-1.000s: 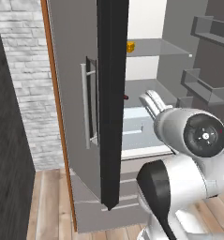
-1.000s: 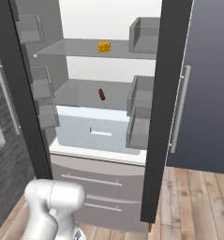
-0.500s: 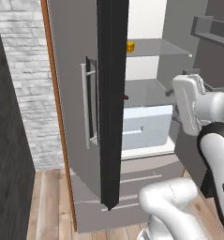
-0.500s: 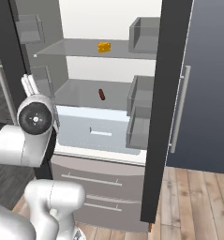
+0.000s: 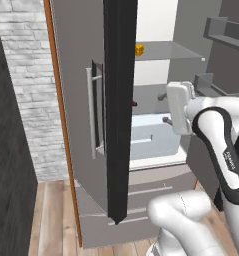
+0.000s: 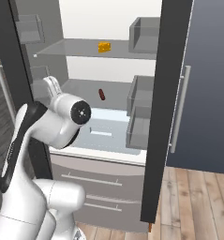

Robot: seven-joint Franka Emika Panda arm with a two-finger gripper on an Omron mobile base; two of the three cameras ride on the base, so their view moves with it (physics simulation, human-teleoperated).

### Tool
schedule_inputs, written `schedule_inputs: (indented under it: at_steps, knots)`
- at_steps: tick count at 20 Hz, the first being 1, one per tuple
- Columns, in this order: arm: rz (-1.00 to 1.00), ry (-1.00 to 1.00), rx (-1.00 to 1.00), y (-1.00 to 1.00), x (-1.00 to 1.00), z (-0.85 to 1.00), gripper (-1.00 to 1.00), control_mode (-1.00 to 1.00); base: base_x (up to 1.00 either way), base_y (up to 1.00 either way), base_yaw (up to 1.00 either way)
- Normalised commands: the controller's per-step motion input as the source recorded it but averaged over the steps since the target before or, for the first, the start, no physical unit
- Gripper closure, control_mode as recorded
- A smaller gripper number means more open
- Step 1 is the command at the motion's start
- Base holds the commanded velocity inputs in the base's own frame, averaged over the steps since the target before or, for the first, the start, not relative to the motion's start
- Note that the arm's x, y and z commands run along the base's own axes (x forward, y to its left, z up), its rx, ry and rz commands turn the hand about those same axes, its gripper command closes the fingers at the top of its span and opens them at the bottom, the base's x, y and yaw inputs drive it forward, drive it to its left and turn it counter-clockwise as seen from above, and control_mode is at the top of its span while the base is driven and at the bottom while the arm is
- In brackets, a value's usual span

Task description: Retrieve the sausage and cheese from the fridge and place them on the cutting board on the counter.

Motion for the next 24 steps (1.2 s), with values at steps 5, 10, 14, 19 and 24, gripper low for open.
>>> schedule_inputs:
  at_steps: [5, 10, 14, 19, 24]
  knots:
    - [0.0, 0.0, 0.0, 0.24, 0.76, 0.0, -1.0, -1.0, 0.0, 0.0, 0.0]
    - [0.0, 0.0, 0.01, 0.3, 0.85, 0.0, -1.0, -1.0, 0.0, 0.0, 0.0]
    - [0.01, 0.0, 0.02, 0.15, 0.82, -0.08, -1.0, -1.0, 0.0, 0.0, 0.0]
    - [0.12, 0.0, 0.01, 0.49, 0.35, -0.09, -1.0, -1.0, 0.0, 0.0, 0.0]
    - [0.24, -0.01, 0.0, 0.64, -0.02, -0.03, -1.0, -1.0, 0.0, 0.0, 0.0]
